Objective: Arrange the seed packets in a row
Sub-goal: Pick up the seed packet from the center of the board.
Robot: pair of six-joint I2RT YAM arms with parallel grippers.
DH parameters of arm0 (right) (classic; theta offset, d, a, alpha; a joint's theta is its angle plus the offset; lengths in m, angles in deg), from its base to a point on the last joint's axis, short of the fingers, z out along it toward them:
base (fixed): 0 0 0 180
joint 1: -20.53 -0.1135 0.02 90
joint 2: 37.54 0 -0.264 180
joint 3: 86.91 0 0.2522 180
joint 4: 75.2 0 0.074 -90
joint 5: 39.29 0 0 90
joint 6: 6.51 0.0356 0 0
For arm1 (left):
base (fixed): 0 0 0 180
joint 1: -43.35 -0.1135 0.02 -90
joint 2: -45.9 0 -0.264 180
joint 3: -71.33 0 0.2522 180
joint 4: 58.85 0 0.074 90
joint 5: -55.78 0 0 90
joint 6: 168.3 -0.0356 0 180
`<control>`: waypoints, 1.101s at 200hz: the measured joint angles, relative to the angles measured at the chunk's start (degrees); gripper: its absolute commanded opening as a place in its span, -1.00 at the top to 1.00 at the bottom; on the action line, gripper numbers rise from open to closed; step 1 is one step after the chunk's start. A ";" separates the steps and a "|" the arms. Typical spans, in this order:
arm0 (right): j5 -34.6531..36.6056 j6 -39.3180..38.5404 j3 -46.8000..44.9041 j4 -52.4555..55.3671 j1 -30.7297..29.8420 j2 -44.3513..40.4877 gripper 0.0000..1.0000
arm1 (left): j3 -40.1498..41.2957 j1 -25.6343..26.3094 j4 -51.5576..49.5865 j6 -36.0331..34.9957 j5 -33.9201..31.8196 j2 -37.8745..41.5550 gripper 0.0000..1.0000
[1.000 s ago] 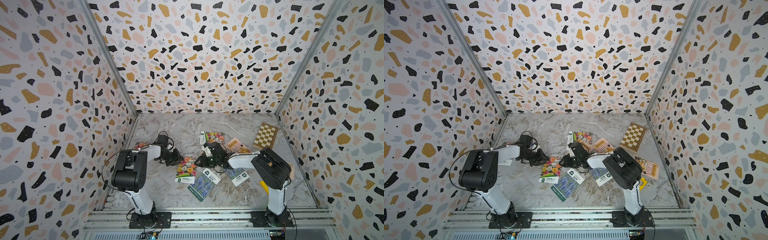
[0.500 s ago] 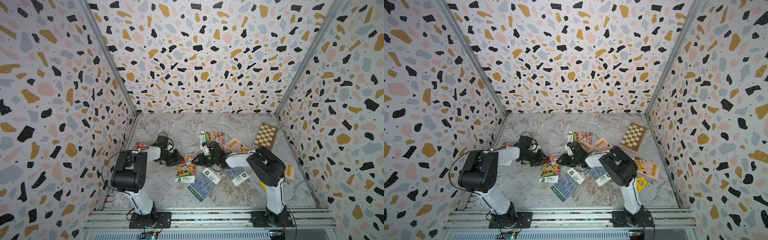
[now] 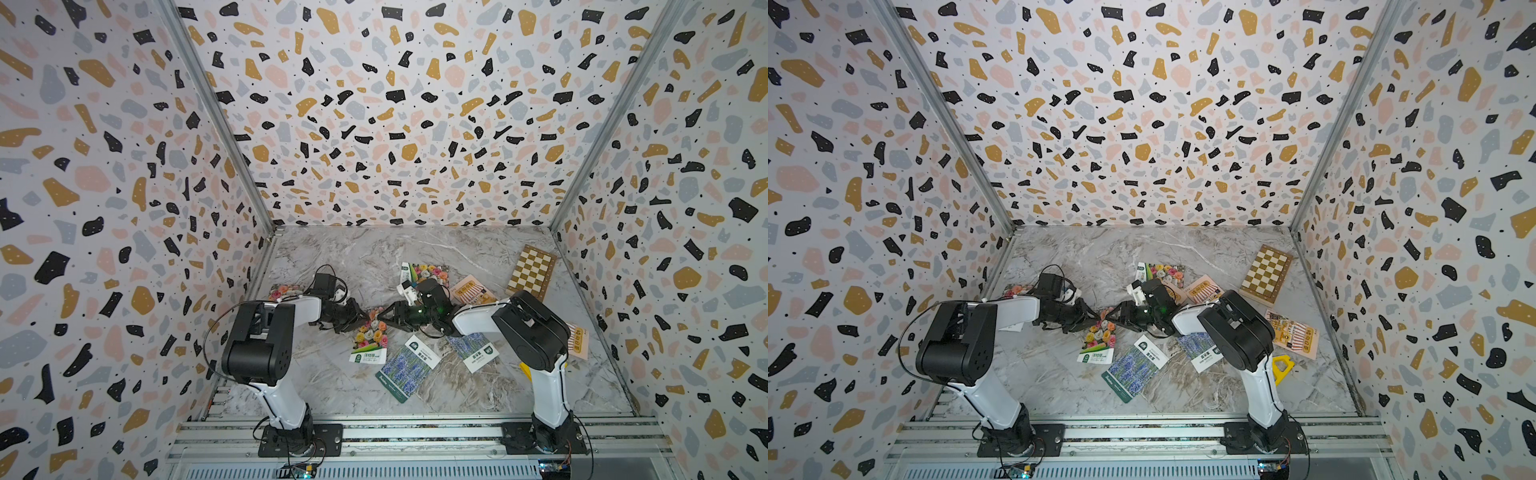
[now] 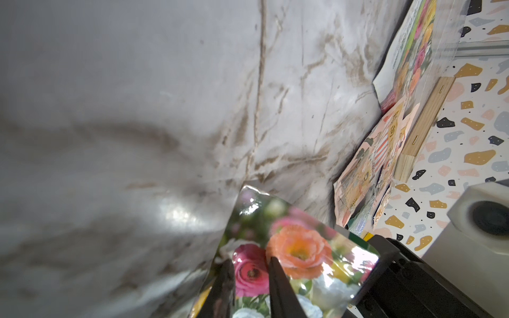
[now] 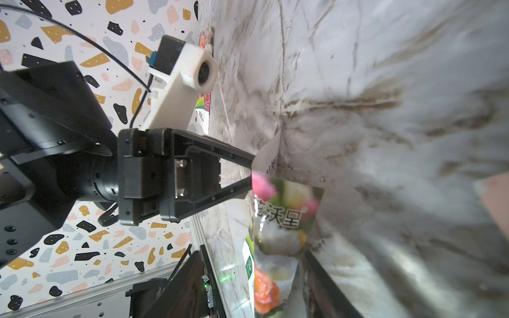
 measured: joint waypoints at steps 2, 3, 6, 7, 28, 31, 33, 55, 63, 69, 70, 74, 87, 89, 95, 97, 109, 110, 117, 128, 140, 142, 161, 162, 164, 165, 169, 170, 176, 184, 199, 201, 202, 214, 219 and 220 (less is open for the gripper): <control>0.04 -0.02 0.04 0.07 0.00 0.09 -0.22 | 0.00 0.00 0.04 0.00 0.02 0.00 0.51; 0.07 -0.02 0.04 0.11 0.00 0.13 -0.22 | 0.00 0.00 0.07 0.04 0.02 0.00 0.51; 0.09 -0.07 0.17 0.35 0.00 0.28 -0.24 | 0.02 0.00 0.11 0.11 0.04 0.00 0.51; 0.09 -0.09 0.20 0.39 0.00 0.31 -0.24 | 0.02 -0.02 0.13 0.13 0.04 0.00 0.51; 0.96 -0.59 1.29 2.45 -0.11 1.55 -0.32 | 0.26 0.00 0.66 0.59 0.11 0.00 0.51; 1.18 -0.63 1.51 2.78 -0.17 1.81 -0.32 | 0.26 0.00 0.68 0.61 0.09 0.00 0.51; 1.25 -0.72 1.66 2.95 -0.20 1.95 -0.33 | 0.28 0.00 0.74 0.66 0.11 0.00 0.51; 2.05 -1.42 3.06 4.17 -0.55 2.80 -0.35 | 0.48 0.00 1.25 1.03 0.13 0.02 0.51; 2.58 -1.86 3.41 4.72 -0.72 2.82 -0.35 | 0.57 0.02 1.44 1.11 0.13 0.07 0.51; 2.99 -2.12 3.54 5.03 -0.83 2.80 -0.35 | 0.66 0.02 1.55 1.22 0.11 0.13 0.52; 3.04 -2.16 3.54 5.05 -0.85 2.80 -0.35 | 0.66 0.02 1.57 1.22 0.11 0.13 0.52; 3.41 -2.40 3.56 5.14 -0.92 2.78 -0.35 | 0.74 0.02 1.68 1.29 0.11 0.17 0.51; 4.50 -3.13 3.54 5.79 -0.96 2.43 -0.35 | 0.94 0.04 1.95 1.44 0.04 0.31 0.52; 4.68 -3.19 3.54 5.92 -0.96 2.34 -0.35 | 0.96 0.04 1.99 1.46 0.04 0.31 0.52; 5.27 -3.45 3.32 6.38 -0.96 1.95 -0.34 | 1.01 0.04 2.08 1.51 0.02 0.37 0.52; 5.46 -3.56 3.21 6.54 -0.96 1.75 -0.34 | 1.03 0.04 2.08 1.55 0.02 0.37 0.52; 6.86 -4.04 1.90 7.32 -0.96 0.37 -0.32 | 1.18 0.07 2.27 1.73 -0.13 0.52 0.52; 6.93 -4.09 1.70 7.43 -0.96 0.15 -0.32 | 1.20 0.07 2.29 1.75 -0.15 0.55 0.52; 7.45 -4.22 0.63 7.69 -0.96 -0.74 -0.30 | 1.25 0.09 2.29 1.86 -0.33 0.63 0.52; 7.91 -4.35 -0.98 8.13 -0.96 -2.10 -0.29 | 1.25 0.09 2.29 2.08 -0.59 0.72 0.53; 8.09 -4.35 -2.75 8.41 -0.94 -3.50 -0.27 | 1.33 0.09 2.34 2.29 -0.90 0.87 0.54; 8.15 -4.35 -2.95 8.41 -0.94 -3.65 -0.26 | 1.38 0.09 2.36 2.32 -1.03 0.92 0.55; 7.91 -3.93 -5.25 8.44 -0.96 -5.27 -0.22 | 1.55 0.22 2.51 2.49 -1.73 1.18 0.56; 7.89 -3.89 -5.31 8.44 -0.96 -5.31 -0.22 | 1.57 0.24 2.51 2.49 -1.73 1.18 0.55; 7.78 -3.78 -5.49 8.41 -0.96 -5.42 -0.22 | 1.57 0.26 2.51 2.51 -1.77 1.20 0.55; 7.78 -3.76 -5.55 8.41 -0.96 -5.46 -0.22 | 1.57 0.26 2.51 2.51 -1.79 1.20 0.55; 7.63 -3.58 -5.81 8.44 -0.98 -5.64 -0.21 | 1.57 0.28 2.51 2.54 -1.86 1.25 0.56; 7.58 -3.45 -5.90 8.44 -0.98 -5.68 -0.21 | 1.57 0.28 2.51 2.54 -1.88 1.25 0.56; 7.48 -3.19 -6.21 8.39 -1.09 -5.84 -0.20 | 1.57 0.31 2.51 2.56 -1.92 1.25 0.56; 7.19 -2.75 -6.71 8.09 -1.18 -6.03 -0.19 | 1.57 0.31 2.49 2.60 -1.99 1.27 0.57; 6.84 -2.27 -7.06 7.82 -1.42 -6.14 -0.15 | 1.57 0.31 2.49 2.64 -2.08 1.27 0.57; 6.82 -2.16 -7.06 7.82 -1.49 -6.14 -0.14 | 1.57 0.31 2.47 2.67 -2.08 1.27 0.57; 6.80 -2.08 -7.06 7.85 -1.49 -6.14 -0.13 | 1.57 0.31 2.47 2.67 -2.10 1.27 0.57; 6.38 -1.73 -7.06 7.80 -1.70 -5.97 -0.10 | 1.57 0.31 2.47 2.71 -2.12 1.27 0.57; 6.19 -1.60 -6.97 7.72 -1.73 -5.79 -0.08 | 1.57 0.31 2.47 2.71 -2.12 1.27 0.57; 6.14 -1.57 -6.97 7.72 -1.73 -5.77 -0.08 | 1.57 0.31 2.47 2.71 -2.12 1.27 0.57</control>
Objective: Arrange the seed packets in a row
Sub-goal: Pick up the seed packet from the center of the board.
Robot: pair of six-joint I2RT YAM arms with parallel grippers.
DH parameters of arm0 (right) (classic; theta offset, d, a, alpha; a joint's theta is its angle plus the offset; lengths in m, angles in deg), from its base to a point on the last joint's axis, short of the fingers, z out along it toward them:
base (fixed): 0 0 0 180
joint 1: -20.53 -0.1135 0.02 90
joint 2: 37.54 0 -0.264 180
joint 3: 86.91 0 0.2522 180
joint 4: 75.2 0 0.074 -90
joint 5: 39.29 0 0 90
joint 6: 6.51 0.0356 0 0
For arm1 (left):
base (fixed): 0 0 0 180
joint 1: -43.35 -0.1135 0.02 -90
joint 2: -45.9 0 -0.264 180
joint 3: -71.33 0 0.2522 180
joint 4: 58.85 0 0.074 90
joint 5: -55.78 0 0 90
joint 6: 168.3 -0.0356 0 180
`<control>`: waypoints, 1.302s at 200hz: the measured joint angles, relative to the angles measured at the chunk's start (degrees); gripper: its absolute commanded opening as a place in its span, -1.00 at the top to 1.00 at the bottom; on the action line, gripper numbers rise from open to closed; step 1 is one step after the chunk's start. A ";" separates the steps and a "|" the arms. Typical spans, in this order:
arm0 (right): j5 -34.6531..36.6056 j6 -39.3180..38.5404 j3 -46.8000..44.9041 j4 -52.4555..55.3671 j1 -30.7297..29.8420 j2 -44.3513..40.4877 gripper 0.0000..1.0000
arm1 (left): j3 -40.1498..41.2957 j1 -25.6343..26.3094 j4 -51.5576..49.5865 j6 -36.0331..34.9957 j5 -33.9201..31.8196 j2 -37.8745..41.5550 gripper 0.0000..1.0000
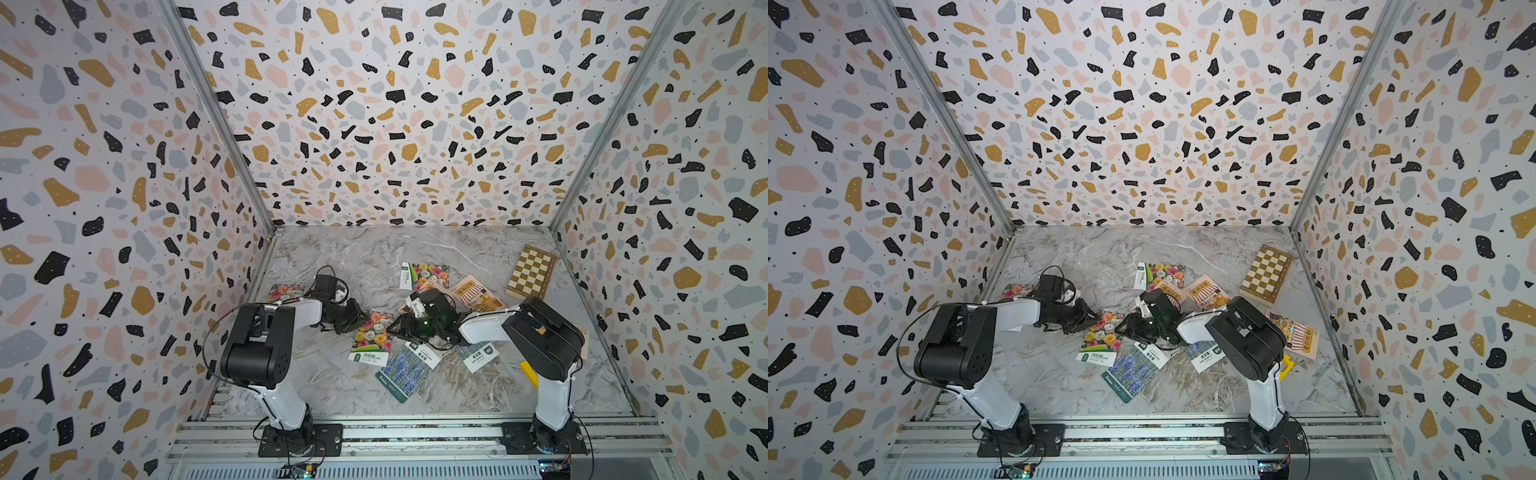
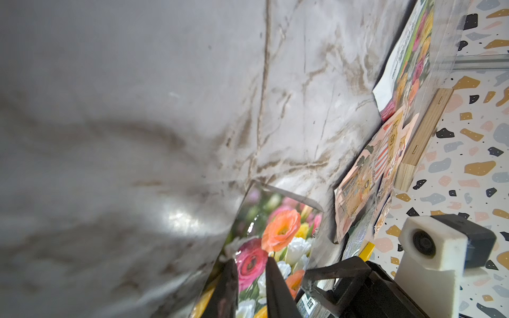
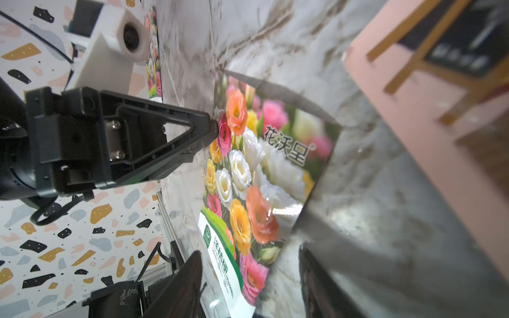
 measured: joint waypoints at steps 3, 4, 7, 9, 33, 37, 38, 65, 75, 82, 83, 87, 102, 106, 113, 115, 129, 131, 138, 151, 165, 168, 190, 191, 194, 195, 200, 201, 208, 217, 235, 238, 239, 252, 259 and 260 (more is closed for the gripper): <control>-0.13 0.15 0.07 -0.13 -0.02 0.17 -0.08 | 0.00 0.02 0.00 0.02 0.00 0.00 0.58; -0.15 0.17 0.09 -0.17 -0.04 0.22 -0.07 | 0.00 0.02 0.00 0.02 -0.02 0.00 0.58; -0.35 0.15 0.20 -0.39 -0.07 0.44 -0.07 | 0.00 0.02 0.00 0.00 -0.02 0.00 0.58; -0.39 0.22 0.31 -0.46 -0.07 0.55 -0.06 | 0.00 0.02 0.00 0.02 -0.02 0.00 0.58; -1.22 0.39 2.49 -1.62 -0.13 2.78 -0.03 | 0.02 0.02 -0.04 0.02 -0.11 0.09 0.58; -1.29 0.39 2.93 -1.84 -0.13 3.19 -0.02 | 0.07 0.04 -0.02 0.02 -0.13 0.11 0.58; -1.31 0.39 3.04 -1.88 -0.13 3.28 -0.02 | 0.09 0.02 -0.02 0.02 -0.17 0.13 0.58; -2.25 0.39 6.51 -3.85 0.20 6.60 0.01 | 0.72 0.02 0.04 0.04 -0.96 0.92 0.58; -2.56 0.39 7.58 -4.52 0.31 7.61 0.03 | 0.94 0.04 0.04 0.04 -1.31 1.20 0.59; -2.78 0.39 8.24 -4.83 0.31 8.17 0.05 | 1.01 0.04 -0.07 0.04 -1.55 1.38 0.59; -2.80 0.39 8.39 -4.96 0.31 8.31 0.05 | 1.03 0.04 -0.07 0.04 -1.57 1.40 0.59; -2.97 0.39 8.74 -5.20 0.31 8.61 0.07 | 1.05 0.04 -0.15 0.04 -1.68 1.49 0.59; -3.32 0.37 9.68 -5.77 0.48 9.35 0.15 | 1.05 0.04 -0.44 0.04 -1.97 1.62 0.58; -3.34 0.17 9.73 -5.84 0.57 9.35 0.18 | 1.03 0.04 -0.48 0.04 -2.01 1.64 0.58; -3.34 0.02 9.73 -5.97 0.70 9.35 0.25 | 1.03 0.04 -0.57 0.04 -2.12 1.70 0.57; -3.34 0.11 9.73 -6.01 0.72 9.35 0.26 | 1.03 0.04 -0.59 0.04 -2.16 1.73 0.57; -3.28 -0.24 9.57 -6.36 0.87 9.33 0.43 | 0.96 0.04 -1.03 0.04 -2.47 1.99 0.48; -3.28 -0.48 9.49 -6.40 0.92 9.29 0.46 | 0.94 0.04 -1.14 -0.04 -2.49 2.10 0.47; -3.23 -0.72 8.87 -6.86 1.05 8.98 0.58 | 0.87 0.04 -1.57 -0.13 -2.64 2.38 0.42; -3.02 -1.40 7.17 -6.80 1.46 7.80 0.90 | 0.76 0.04 -2.91 -0.31 -2.82 3.13 0.29; -3.04 -1.86 5.64 -6.67 1.86 6.25 1.00 | 0.52 0.04 -5.03 -0.39 -2.80 4.26 0.10; -3.15 -1.81 5.33 -6.69 1.92 5.86 1.00 | 0.50 0.04 -5.51 -0.37 -2.91 4.50 0.06; -3.08 -2.40 3.58 -6.86 3.43 2.21 1.00 | 0.33 0.04 -9.81 -0.37 -2.84 7.50 -0.25; -3.08 -2.43 3.52 -6.86 3.52 2.05 1.00 | 0.28 0.04 -10.10 -0.44 -2.80 7.78 -0.26; -3.06 -2.49 3.23 -6.91 3.89 1.31 1.00 | 0.26 0.04 -10.58 -0.37 -2.73 8.28 -0.31; -3.08 -2.51 3.17 -6.91 3.96 1.16 1.00 | 0.24 0.04 -10.71 -0.33 -2.75 8.41 -0.32; -3.15 -2.69 2.84 -6.88 4.59 0.07 1.00 | 0.13 0.04 -11.56 -0.42 -2.51 9.57 -0.40; -3.15 -2.71 2.75 -6.88 4.74 -0.22 1.00 | 0.11 0.04 -11.65 -0.42 -2.49 9.73 -0.42; -3.30 -2.89 2.36 -6.95 5.66 -1.73 1.00 | -0.09 0.04 -12.41 -0.33 -2.08 11.26 -0.52; -3.65 -3.06 1.90 -7.10 6.99 -3.85 1.00 | -0.59 0.04 -13.20 -0.42 -1.07 13.29 -0.65; -5.09 -3.04 0.92 -8.07 10.01 -7.91 1.00 | -1.44 0.04 -12.87 -0.28 2.14 17.03 -0.88; -5.46 -2.95 0.72 -8.28 10.45 -8.55 1.00 | -1.60 0.04 -12.66 -0.35 2.93 17.73 -0.91; -5.60 -2.93 0.61 -8.37 10.67 -8.85 1.00 | -1.62 0.04 -12.63 -0.33 3.13 17.84 -0.92; -7.61 -2.36 -0.50 -9.35 12.68 -11.63 1.00 | -1.79 0.04 -10.82 0.04 6.23 20.00 -0.99; -8.68 -1.88 -1.09 -9.92 13.75 -12.94 1.00 | -1.79 0.09 -9.75 0.50 7.76 20.92 -0.98; -8.90 -1.75 -1.22 -10.05 13.97 -13.18 1.00 | -1.79 0.11 -9.68 0.50 7.89 21.00 -0.98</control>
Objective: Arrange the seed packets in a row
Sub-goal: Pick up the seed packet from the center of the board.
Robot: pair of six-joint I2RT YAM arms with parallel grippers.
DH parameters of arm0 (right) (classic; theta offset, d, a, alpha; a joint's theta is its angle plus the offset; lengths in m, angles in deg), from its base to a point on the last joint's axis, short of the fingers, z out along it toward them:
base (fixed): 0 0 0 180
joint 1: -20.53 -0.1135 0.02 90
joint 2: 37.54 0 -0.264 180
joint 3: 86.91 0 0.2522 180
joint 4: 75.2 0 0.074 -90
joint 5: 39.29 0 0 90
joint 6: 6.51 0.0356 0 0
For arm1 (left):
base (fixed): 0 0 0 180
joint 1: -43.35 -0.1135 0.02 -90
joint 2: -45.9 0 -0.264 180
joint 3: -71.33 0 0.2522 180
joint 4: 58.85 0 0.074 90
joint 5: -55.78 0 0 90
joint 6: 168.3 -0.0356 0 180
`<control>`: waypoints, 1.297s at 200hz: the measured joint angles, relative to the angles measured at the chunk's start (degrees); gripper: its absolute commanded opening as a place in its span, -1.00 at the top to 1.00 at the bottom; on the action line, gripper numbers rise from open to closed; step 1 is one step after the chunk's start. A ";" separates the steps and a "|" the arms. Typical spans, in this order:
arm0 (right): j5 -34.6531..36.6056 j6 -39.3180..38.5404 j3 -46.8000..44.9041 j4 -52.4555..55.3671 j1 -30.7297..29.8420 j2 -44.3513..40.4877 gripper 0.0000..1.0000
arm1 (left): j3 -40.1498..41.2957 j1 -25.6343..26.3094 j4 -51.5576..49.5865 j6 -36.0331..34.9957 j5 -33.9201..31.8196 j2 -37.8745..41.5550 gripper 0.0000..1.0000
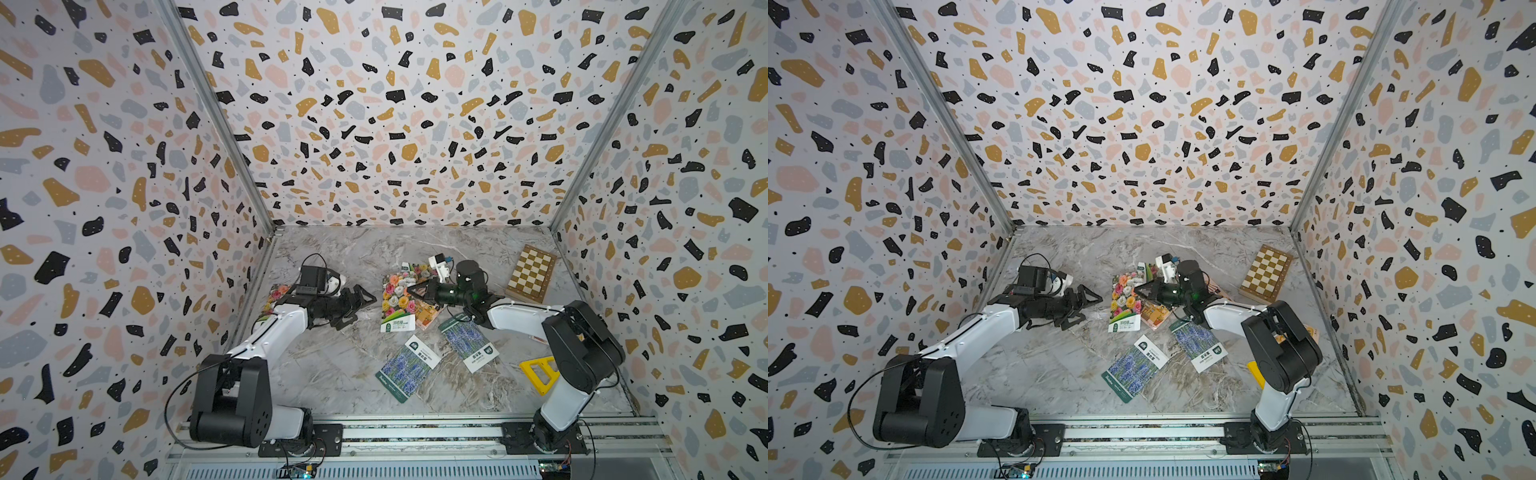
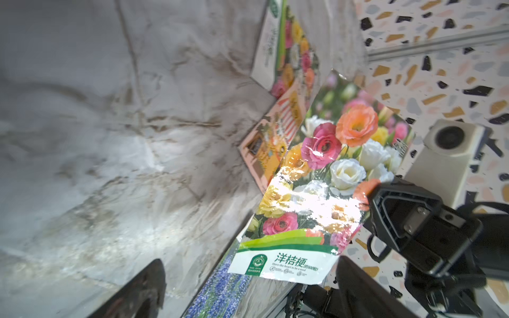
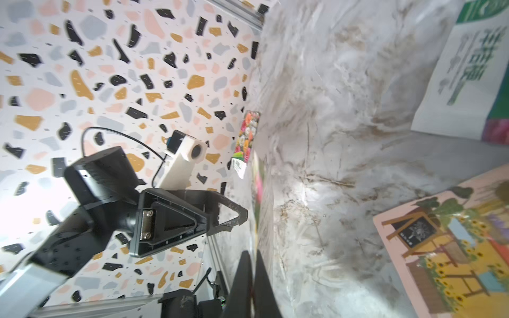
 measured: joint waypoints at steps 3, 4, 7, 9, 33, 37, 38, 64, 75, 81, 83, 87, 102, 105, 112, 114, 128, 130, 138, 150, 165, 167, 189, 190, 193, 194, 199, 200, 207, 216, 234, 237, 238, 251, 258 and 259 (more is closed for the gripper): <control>-0.39 0.15 -0.22 -0.24 0.39 -0.46 1.00 | 0.00 0.02 0.48 0.24 0.57 0.33 -0.98; -0.63 0.28 -0.35 -0.39 0.59 -0.74 1.00 | 0.00 0.04 0.83 0.46 0.90 0.50 -0.98; -1.03 0.57 -0.61 -0.68 0.98 -1.18 1.00 | 0.00 0.09 1.36 0.68 1.53 0.76 -0.98; -1.36 0.70 -0.76 -0.90 1.22 -1.49 1.00 | 0.00 0.13 1.81 0.81 1.95 0.96 -0.98; -4.81 4.31 -2.60 -4.22 2.95 -4.72 1.00 | -0.07 1.18 8.11 3.89 6.19 1.81 -0.98; -5.33 4.70 -2.78 -4.74 3.04 -5.07 1.00 | -0.13 1.44 9.05 4.44 6.71 1.79 -0.98; -5.51 5.07 -2.84 -4.96 3.06 -5.25 1.00 | -0.15 1.51 9.18 4.55 6.78 1.77 -0.98; -8.22 8.87 -2.95 -8.33 3.15 -6.47 1.00 | -1.97 3.45 12.96 7.52 9.18 0.70 -1.00; -9.01 10.51 -2.95 -9.86 3.15 -6.54 1.00 | -2.84 4.04 14.60 8.90 10.05 0.07 -0.94; -9.38 11.43 -2.95 -10.82 3.15 -6.54 1.00 | -3.13 4.26 15.65 9.86 10.64 -0.26 -0.89; -9.42 11.65 -2.95 -11.02 3.15 -6.54 1.00 | -3.26 4.35 16.00 10.05 10.84 -0.37 -0.88; -9.62 12.26 -2.95 -11.56 3.15 -6.54 1.00 | -3.50 4.50 16.72 10.78 11.28 -0.66 -0.84; -10.23 13.84 -2.95 -13.07 3.17 -6.54 1.00 | -4.42 4.85 19.37 13.11 12.79 -1.70 -0.64; -10.34 14.12 -2.95 -13.31 3.17 -6.54 1.00 | -4.57 4.87 19.74 13.57 13.03 -1.88 -0.59; -10.45 14.56 -2.95 -13.66 3.23 -6.54 1.00 | -4.96 4.92 20.63 14.38 13.68 -2.21 -0.48; -10.51 14.67 -2.95 -13.73 3.26 -6.54 1.00 | -5.11 4.92 20.76 14.38 13.77 -2.29 -0.45; -10.73 15.10 -2.95 -13.86 3.45 -6.54 1.00 | -5.84 5.03 22.01 15.52 14.60 -2.56 -0.22; -10.78 15.15 -2.95 -13.86 3.50 -6.54 1.00 | -5.92 5.03 22.16 15.69 14.78 -2.56 -0.19; -10.88 15.17 -2.93 -13.62 3.72 -6.54 1.00 | -6.34 5.05 22.67 16.22 15.23 -2.58 -0.09; -10.95 14.97 -2.89 -13.16 4.24 -6.54 1.00 | -6.97 5.07 23.50 16.24 15.96 -2.78 0.01; -10.97 14.12 -2.58 -11.98 5.07 -6.54 1.00 | -7.80 5.07 24.17 16.39 16.72 -3.39 0.20; -10.99 14.05 -2.49 -11.76 5.18 -6.54 1.00 | -7.93 5.07 24.22 16.22 16.81 -3.48 0.22; -11.13 13.27 -1.66 -10.56 6.01 -6.54 1.00 | -9.14 5.07 24.55 16.24 18.03 -5.03 0.34; -11.13 13.25 -1.62 -10.54 6.03 -6.51 1.00 | -9.18 5.07 24.55 16.22 18.08 -5.09 0.34; -11.15 13.14 -1.42 -10.40 6.10 -6.43 1.00 | -9.40 5.07 24.55 16.26 18.25 -5.40 0.36; -11.17 13.11 -1.38 -10.36 6.12 -6.40 1.00 | -9.44 5.07 24.55 16.22 18.29 -5.44 0.36; -11.21 13.03 -1.05 -10.21 6.23 -6.25 1.00 | -9.70 5.07 24.55 16.20 18.58 -5.86 0.37; -11.23 13.03 -1.01 -10.21 6.25 -6.23 1.00 | -9.77 5.07 24.55 16.15 18.67 -5.97 0.38; -11.34 12.94 -0.48 -10.19 6.32 -5.84 1.00 | -10.19 5.07 24.37 15.93 19.04 -6.49 0.39; -11.41 12.85 -0.02 -10.23 6.36 -5.33 1.00 | -10.67 5.09 24.11 15.52 19.54 -7.08 0.41; -11.56 12.83 0.09 -10.16 6.36 -4.44 1.00 | -11.69 5.14 23.23 14.56 20.20 -8.02 0.49; -11.58 12.81 0.09 -10.19 6.36 -4.26 1.00 | -11.85 5.14 23.10 14.47 20.28 -8.17 0.52; -11.58 12.81 0.09 -10.19 6.36 -4.22 1.00 | -11.91 5.14 23.04 14.47 20.31 -8.24 0.52; -11.69 12.81 0.09 -10.10 6.36 -3.65 1.00 | -12.37 5.18 22.71 13.84 20.70 -8.70 0.61; -11.74 12.79 0.09 -10.10 6.36 -3.45 1.00 | -12.48 5.18 22.47 13.62 20.94 -8.85 0.65; -11.74 12.79 0.09 -10.10 6.36 -3.43 1.00 | -12.48 5.18 22.45 13.60 20.94 -8.87 0.66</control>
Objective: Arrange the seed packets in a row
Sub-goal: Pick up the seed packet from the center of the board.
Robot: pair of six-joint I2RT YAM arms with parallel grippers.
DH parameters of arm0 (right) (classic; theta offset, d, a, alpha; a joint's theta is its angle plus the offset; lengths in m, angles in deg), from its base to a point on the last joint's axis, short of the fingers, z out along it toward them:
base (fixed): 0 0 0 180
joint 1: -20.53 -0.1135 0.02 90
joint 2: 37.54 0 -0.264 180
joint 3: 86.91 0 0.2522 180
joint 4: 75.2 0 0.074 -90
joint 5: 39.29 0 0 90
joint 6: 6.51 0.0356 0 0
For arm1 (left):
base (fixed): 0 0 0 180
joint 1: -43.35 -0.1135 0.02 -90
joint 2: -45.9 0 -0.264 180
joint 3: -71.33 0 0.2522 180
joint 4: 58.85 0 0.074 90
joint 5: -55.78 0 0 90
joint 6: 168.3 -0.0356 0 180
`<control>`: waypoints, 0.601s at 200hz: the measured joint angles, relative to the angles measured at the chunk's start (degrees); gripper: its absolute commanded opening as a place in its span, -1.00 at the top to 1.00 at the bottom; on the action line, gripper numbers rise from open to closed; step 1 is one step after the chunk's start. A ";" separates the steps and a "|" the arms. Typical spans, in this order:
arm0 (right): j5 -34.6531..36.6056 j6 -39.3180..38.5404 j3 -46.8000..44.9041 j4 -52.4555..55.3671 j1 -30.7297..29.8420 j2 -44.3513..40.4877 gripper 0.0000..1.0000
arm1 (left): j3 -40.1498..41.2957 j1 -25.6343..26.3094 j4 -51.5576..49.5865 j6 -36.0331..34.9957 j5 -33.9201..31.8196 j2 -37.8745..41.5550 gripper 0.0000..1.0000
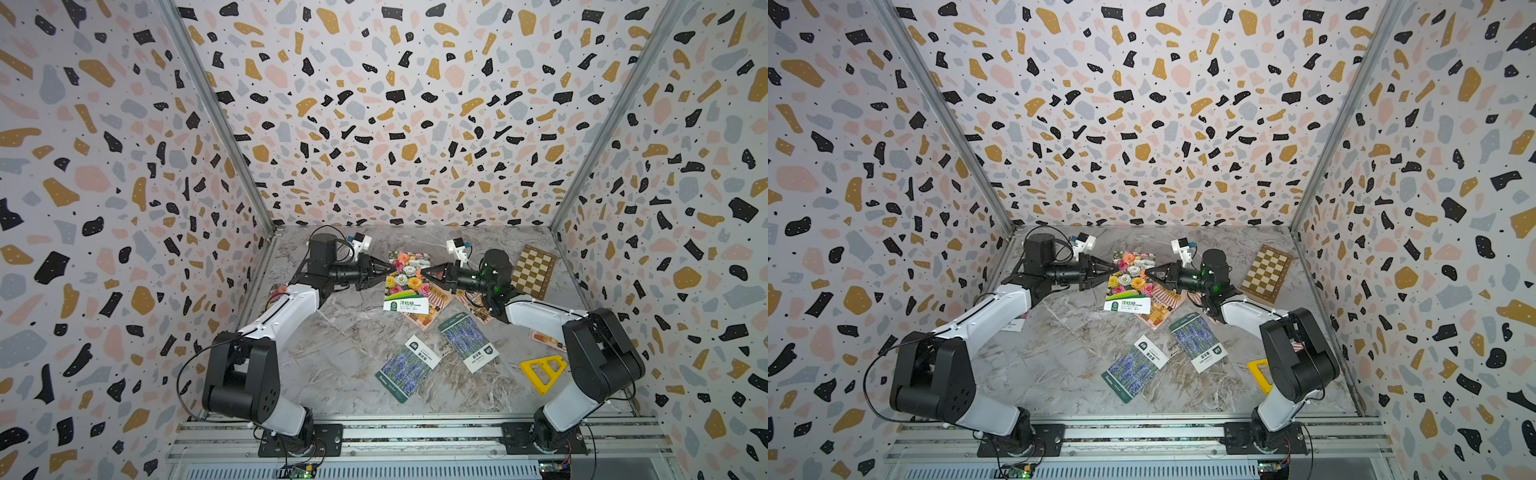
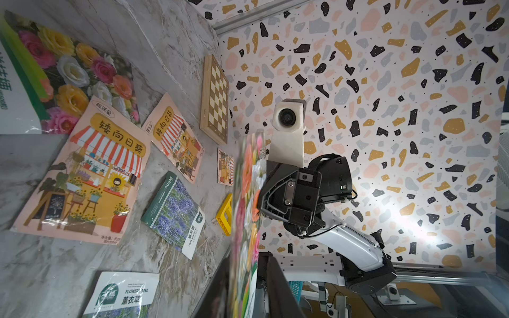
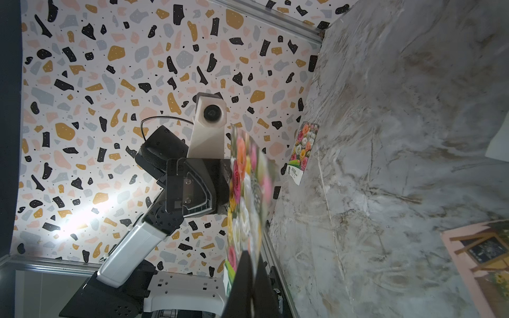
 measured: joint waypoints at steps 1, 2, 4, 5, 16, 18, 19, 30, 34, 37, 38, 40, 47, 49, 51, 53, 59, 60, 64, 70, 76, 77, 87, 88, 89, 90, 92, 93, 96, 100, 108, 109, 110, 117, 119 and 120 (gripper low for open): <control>-0.02 0.00 0.00 0.00 0.00 0.04 1.00 | -0.02 0.00 -0.09 -0.11 0.02 -0.02 0.66; -0.02 0.00 0.00 0.00 0.00 0.04 1.00 | -0.02 0.00 -0.11 -0.17 0.04 -0.04 0.67; -0.04 0.00 0.00 0.02 0.00 0.07 1.00 | -0.04 0.00 -0.20 -0.22 0.11 -0.07 0.69; -0.04 0.00 0.00 0.02 0.00 0.09 1.00 | -0.04 0.00 -0.24 -0.17 0.11 -0.07 0.70; -0.20 -0.02 0.00 0.04 0.00 0.15 1.00 | -0.11 0.00 -0.87 -1.01 0.17 -0.11 0.79; -0.22 -0.02 0.00 0.07 0.00 0.15 1.00 | -0.11 0.00 -0.98 -1.09 0.17 -0.11 0.81; -0.24 -0.02 0.00 0.09 0.00 0.15 1.00 | -0.11 0.00 -1.09 -1.14 0.15 -0.11 0.82; -0.44 -0.17 0.00 0.09 -0.02 0.15 1.00 | -0.44 0.00 -2.34 -2.43 0.17 -0.11 0.99; -0.48 -0.31 0.00 0.15 -0.02 0.15 1.00 | -0.66 0.00 -3.02 -2.58 0.02 -0.11 1.00; -0.57 -0.44 0.00 0.26 -0.02 0.15 1.00 | -0.72 0.00 -3.30 -3.63 0.24 -0.11 1.00; -0.59 -0.46 0.00 0.28 -0.02 0.15 1.00 | -0.76 0.00 -3.48 -3.39 0.09 -0.13 1.00; -0.59 -0.55 0.00 0.39 -0.02 0.15 1.00 | -0.90 0.00 -3.72 -4.11 0.11 -0.13 1.00; -0.68 -0.92 0.00 0.72 -0.04 0.15 0.92 | -1.49 0.00 -5.44 -5.14 -0.09 -0.13 1.00; -0.72 -0.98 0.02 0.81 -0.04 0.15 0.86 | -1.66 0.00 -5.97 -5.55 -0.09 -0.15 1.00; -0.72 -1.05 0.02 0.85 -0.04 0.17 0.80 | -1.84 0.00 -6.45 -5.88 -0.13 -0.15 1.00; -0.72 -1.22 0.02 1.01 -0.04 0.17 0.70 | -1.99 0.00 -6.91 -6.34 -0.28 -0.17 1.00; -0.81 -1.60 0.11 1.51 -0.04 0.17 0.45 | -2.64 0.00 -8.81 -7.74 -0.55 -0.22 1.00; -0.83 -1.64 0.13 1.64 -0.04 0.17 0.39 | -2.73 0.00 -9.11 -8.02 -0.63 -0.22 1.00; -0.92 -2.08 0.28 2.19 -0.04 0.17 0.23 | -3.32 0.00 -10.71 -8.87 -0.96 -0.26 1.00; -0.90 -3.08 0.55 3.21 -0.04 0.17 0.00 | -4.28 0.00 -13.25 -10.62 -1.53 -0.31 1.00; -0.79 -4.68 0.87 4.61 -0.04 0.17 -0.20 | -5.53 0.00 -16.41 -12.81 -2.40 -0.42 1.00; -0.81 -4.94 0.90 4.76 -0.04 0.17 -0.23 | -5.64 0.00 -16.72 -13.07 -2.51 -0.42 1.00; -0.24 -8.66 1.99 8.92 -0.04 0.17 -0.41 | -7.98 -0.02 -21.79 -16.85 -4.24 -0.72 1.00; -0.20 -8.96 2.08 9.22 -0.04 0.17 -0.43 | -8.11 -0.02 -22.14 -17.00 -4.35 -0.74 1.00; -0.02 -9.60 2.29 9.88 -0.04 0.17 -0.44 | -8.24 -0.02 -22.49 -17.27 -4.42 -0.74 1.00; 0.02 -9.88 2.40 10.16 -0.04 0.17 -0.45 | -8.52 -0.02 -23.12 -17.73 -4.63 -0.79 1.00; 0.20 -10.93 2.71 11.21 -0.02 0.17 -0.47 | -8.98 -0.09 -24.11 -18.53 -4.98 -0.85 1.00; 0.35 -11.30 2.84 11.56 0.00 0.20 -0.48 | -9.11 -0.11 -24.52 -18.84 -5.14 -0.87 1.00; 0.72 -12.55 3.48 13.44 0.07 0.20 -0.52 | -9.79 -0.17 -26.03 -19.76 -5.55 -0.98 1.00; 1.03 -13.97 4.02 15.13 0.11 0.20 -0.56 | -10.51 -0.31 -27.87 -21.24 -6.29 -1.07 1.00; 1.81 -17.05 5.20 18.62 0.37 0.20 -0.63 | -11.72 -0.61 -31.34 -23.82 -7.41 -1.27 1.00; 1.95 -17.73 5.38 19.12 0.39 0.20 -0.63 | -11.80 -0.63 -31.65 -23.96 -7.50 -1.29 1.00; 1.99 -17.99 5.44 19.32 0.42 0.20 -0.64 | -11.93 -0.72 -32.28 -24.37 -7.67 -1.31 1.00; 2.47 -20.02 5.92 21.16 0.90 0.20 -0.67 | -12.72 -1.29 -35.39 -26.67 -8.68 -1.49 1.00; 2.54 -20.63 5.97 21.57 1.11 0.20 -0.68 | -12.96 -1.60 -36.39 -27.32 -9.11 -1.53 1.00; 2.60 -20.76 5.99 21.86 1.29 0.20 -0.68 | -13.09 -1.75 -36.98 -27.80 -9.33 -1.57 1.00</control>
